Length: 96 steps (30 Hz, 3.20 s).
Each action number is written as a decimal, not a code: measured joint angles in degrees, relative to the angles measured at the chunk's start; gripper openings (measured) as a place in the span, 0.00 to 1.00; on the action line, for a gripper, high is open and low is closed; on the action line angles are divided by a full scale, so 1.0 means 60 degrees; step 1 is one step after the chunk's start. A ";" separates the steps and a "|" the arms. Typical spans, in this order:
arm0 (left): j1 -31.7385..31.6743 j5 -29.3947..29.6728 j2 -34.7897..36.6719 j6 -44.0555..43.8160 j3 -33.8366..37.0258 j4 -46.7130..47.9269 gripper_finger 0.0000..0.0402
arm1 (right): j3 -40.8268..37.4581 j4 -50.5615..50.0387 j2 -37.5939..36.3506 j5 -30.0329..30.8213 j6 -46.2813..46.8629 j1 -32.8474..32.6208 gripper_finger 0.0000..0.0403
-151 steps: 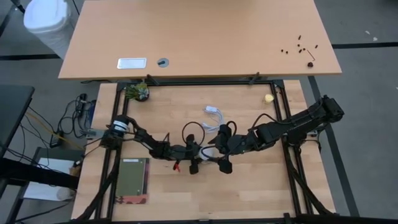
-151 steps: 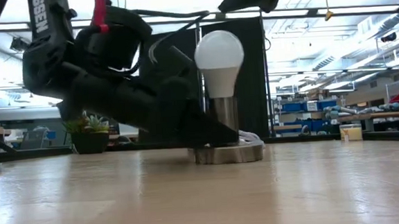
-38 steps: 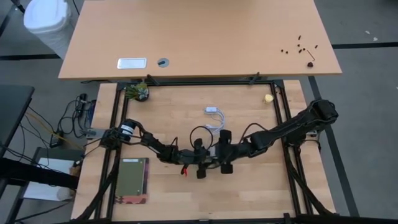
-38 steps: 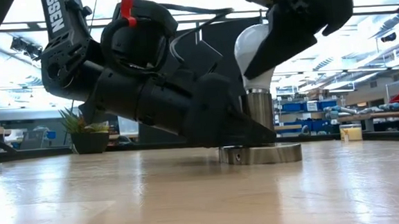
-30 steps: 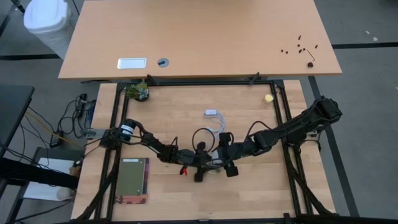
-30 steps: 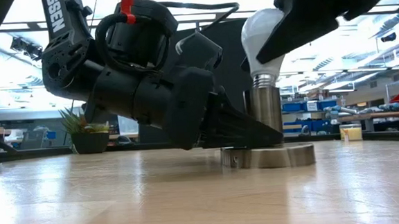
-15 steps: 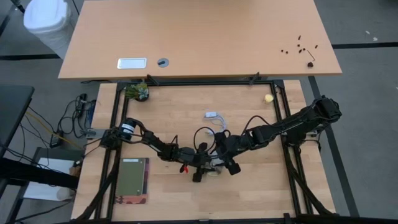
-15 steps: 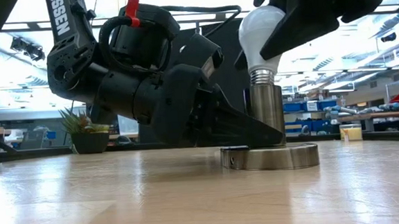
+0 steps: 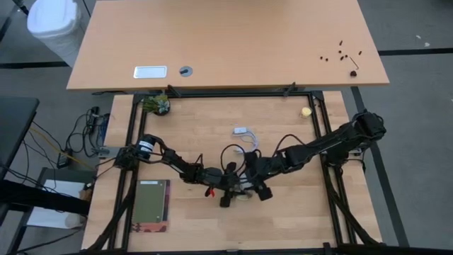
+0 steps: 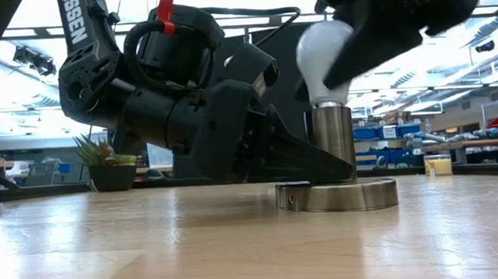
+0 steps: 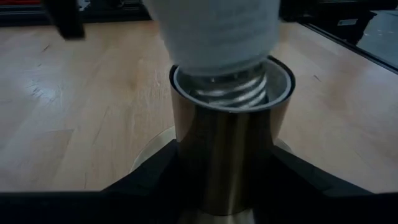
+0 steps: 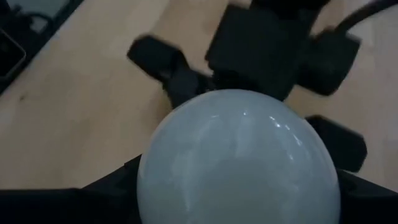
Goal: Screw lightbulb
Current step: Insert the lightbulb into the lamp
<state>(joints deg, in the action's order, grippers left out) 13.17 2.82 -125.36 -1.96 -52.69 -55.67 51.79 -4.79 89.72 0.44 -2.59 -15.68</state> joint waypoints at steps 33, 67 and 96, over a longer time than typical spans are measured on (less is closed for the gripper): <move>-0.0004 0.0017 0.0007 -0.0189 -0.0004 -0.0008 0.50 | 0.1006 -0.1859 0.0391 0.0991 -0.0266 -0.0305 0.89; 0.0015 0.1558 0.0011 -0.1211 -0.0007 0.0135 0.50 | 0.9011 -1.1123 0.4672 0.2160 0.6429 -0.0133 0.88; 0.0004 0.1875 0.0018 -0.1039 0.0015 0.0199 0.50 | 0.8943 -1.1256 0.4723 0.1607 0.9759 0.0302 0.76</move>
<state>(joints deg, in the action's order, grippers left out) 13.19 14.06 -125.25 -8.19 -52.60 -54.48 105.45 -72.33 118.06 10.08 55.96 -13.87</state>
